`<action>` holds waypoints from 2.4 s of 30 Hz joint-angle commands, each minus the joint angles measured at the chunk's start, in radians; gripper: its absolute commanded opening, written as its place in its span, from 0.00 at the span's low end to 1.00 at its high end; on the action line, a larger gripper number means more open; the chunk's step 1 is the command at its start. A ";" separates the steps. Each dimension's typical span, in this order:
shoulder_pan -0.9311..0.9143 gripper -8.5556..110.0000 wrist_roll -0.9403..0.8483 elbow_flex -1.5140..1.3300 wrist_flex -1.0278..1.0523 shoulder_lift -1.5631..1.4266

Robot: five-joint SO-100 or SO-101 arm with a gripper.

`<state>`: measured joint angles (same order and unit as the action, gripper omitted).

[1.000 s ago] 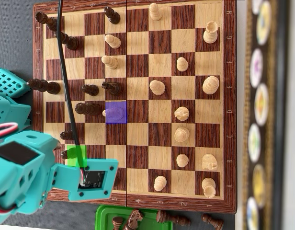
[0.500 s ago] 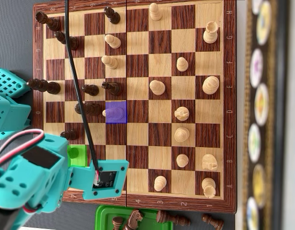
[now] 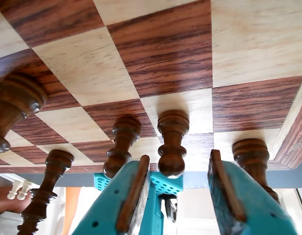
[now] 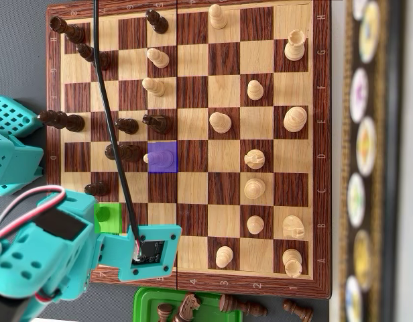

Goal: Play chess

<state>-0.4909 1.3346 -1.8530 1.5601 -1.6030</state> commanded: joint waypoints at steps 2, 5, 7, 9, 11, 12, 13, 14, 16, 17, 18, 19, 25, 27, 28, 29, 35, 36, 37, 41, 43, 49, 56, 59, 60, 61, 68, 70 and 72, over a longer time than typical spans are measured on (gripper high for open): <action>-0.003 0.22 -0.006 0.040 0.000 0.043; -0.005 0.22 -0.008 0.054 0.000 0.052; -0.005 0.22 -0.015 0.060 0.000 0.052; -0.006 0.22 -0.028 0.064 -0.006 0.054; -0.006 0.20 -0.028 0.064 -0.015 0.055; -0.008 0.20 -0.028 0.064 -0.015 0.055; -0.008 0.19 -0.028 0.066 -0.015 0.055; -0.008 0.19 -0.028 0.066 -0.014 0.055; -0.008 0.19 -0.028 0.061 -0.011 0.055; -0.008 0.19 -0.028 0.058 -0.011 0.055; -0.008 0.19 -0.028 0.055 -0.011 0.055; -0.008 0.19 -0.029 0.055 -0.009 0.055; -0.008 0.19 -0.029 0.055 -0.009 0.054; -0.008 0.19 -0.029 0.055 -0.009 0.054; -0.009 0.19 -0.029 0.055 -0.009 0.054; -0.009 0.19 -0.029 0.055 -0.009 0.054; -0.009 0.15 -0.031 0.055 -0.009 0.057; -0.009 0.12 -0.031 0.055 -0.009 0.058; -0.009 0.10 -0.040 0.054 -0.009 0.058; -0.025 0.09 -0.067 0.054 -0.009 0.060; -0.026 0.09 -0.078 0.057 -0.009 0.060; -0.014 0.09 -0.080 0.124 -0.008 0.052; -0.040 0.09 -0.121 0.281 0.041 0.052; -0.058 0.10 -0.150 0.359 0.066 0.052; -0.072 0.10 -0.156 0.377 0.071 0.052; -0.084 0.10 -0.161 0.396 0.078 0.052; -0.129 0.10 -0.213 0.492 0.057 0.063; -0.127 0.10 -0.213 0.512 0.034 0.064; -0.124 0.10 -0.213 0.526 0.008 0.066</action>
<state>-0.6075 1.1275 -1.3837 1.5984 -1.5324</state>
